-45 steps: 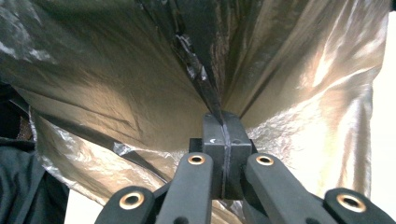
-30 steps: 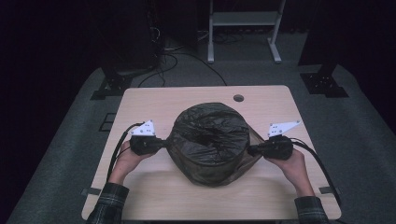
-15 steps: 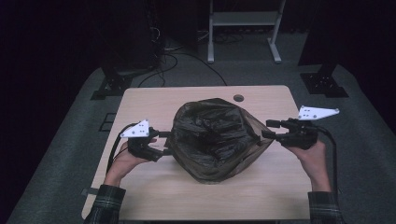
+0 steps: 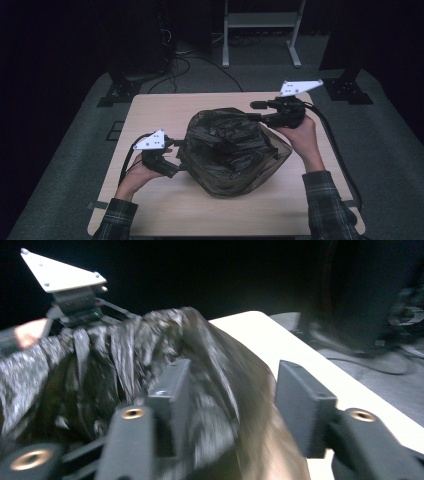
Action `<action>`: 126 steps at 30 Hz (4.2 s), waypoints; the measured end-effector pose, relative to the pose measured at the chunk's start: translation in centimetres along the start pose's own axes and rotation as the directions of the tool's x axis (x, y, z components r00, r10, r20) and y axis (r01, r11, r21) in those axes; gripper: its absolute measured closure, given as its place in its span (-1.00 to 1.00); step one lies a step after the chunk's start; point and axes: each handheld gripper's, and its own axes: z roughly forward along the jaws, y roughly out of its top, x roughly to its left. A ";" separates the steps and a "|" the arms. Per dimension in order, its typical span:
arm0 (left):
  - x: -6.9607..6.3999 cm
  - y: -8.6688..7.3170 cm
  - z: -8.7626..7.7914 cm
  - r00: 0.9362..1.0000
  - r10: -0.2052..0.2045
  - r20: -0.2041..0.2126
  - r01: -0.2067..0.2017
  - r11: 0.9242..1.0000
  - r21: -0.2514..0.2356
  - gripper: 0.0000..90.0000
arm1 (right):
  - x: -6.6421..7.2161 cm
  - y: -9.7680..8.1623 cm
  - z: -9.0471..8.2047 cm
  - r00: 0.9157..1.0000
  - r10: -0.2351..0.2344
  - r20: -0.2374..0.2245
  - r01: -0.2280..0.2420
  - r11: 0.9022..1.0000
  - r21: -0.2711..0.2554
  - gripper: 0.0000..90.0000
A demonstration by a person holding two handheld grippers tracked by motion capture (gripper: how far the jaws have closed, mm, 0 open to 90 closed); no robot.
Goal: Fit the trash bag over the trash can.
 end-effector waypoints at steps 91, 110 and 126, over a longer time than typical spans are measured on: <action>-0.3 -0.1 1.7 0.998 -0.056 0.034 0.055 0.998 0.025 -1.00 | 5.6 0.7 6.8 0.977 -0.119 -0.175 0.211 0.650 0.730 -0.73; -0.4 0.0 1.8 0.998 -0.056 0.031 0.056 0.998 0.029 -1.00 | 6.3 2.5 6.7 0.977 -0.126 -0.170 0.210 0.672 0.710 -0.77; -0.2 0.0 1.8 0.998 -0.047 0.035 0.047 0.999 0.022 -1.00 | 5.3 3.7 11.9 0.988 -0.125 -0.090 0.153 0.733 0.662 -0.77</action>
